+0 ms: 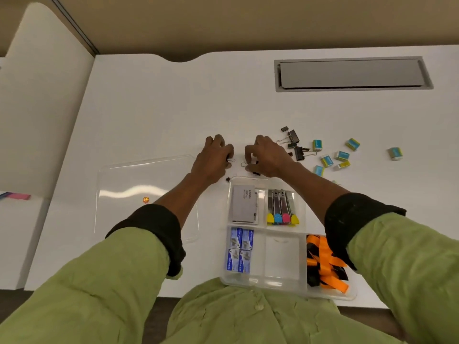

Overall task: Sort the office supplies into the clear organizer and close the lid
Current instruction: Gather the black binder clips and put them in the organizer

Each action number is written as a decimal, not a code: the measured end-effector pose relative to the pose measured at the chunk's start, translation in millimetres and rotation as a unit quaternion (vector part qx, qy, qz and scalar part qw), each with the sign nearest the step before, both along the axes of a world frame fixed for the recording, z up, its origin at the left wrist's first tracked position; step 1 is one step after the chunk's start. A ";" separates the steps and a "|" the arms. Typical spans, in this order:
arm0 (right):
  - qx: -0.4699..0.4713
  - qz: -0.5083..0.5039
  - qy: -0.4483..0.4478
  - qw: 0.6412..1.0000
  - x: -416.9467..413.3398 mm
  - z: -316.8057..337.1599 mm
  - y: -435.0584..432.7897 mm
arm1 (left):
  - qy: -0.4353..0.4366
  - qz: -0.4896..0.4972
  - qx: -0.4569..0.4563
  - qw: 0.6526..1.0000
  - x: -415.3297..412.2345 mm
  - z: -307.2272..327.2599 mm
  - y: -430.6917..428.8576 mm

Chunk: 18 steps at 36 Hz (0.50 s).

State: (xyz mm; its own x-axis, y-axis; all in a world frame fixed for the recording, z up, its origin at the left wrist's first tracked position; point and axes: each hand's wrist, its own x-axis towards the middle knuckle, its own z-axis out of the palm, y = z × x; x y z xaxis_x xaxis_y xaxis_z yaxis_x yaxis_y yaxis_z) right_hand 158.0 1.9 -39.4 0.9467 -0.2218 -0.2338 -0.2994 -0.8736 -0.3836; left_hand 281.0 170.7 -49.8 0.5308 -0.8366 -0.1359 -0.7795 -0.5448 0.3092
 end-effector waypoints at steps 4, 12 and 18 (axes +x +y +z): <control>0.003 -0.014 0.011 1.000 0.9 -0.5 0.8 | 0.008 0.021 -0.033 0.999 -4.5 -7.2 0.3; 0.062 -0.073 0.039 0.995 10.1 -3.9 9.4 | 0.020 0.002 -0.030 0.999 -3.7 -2.0 0.4; 0.036 -0.105 0.064 0.992 15.6 0.7 13.3 | -0.019 -0.034 -0.021 0.999 -1.5 2.2 1.4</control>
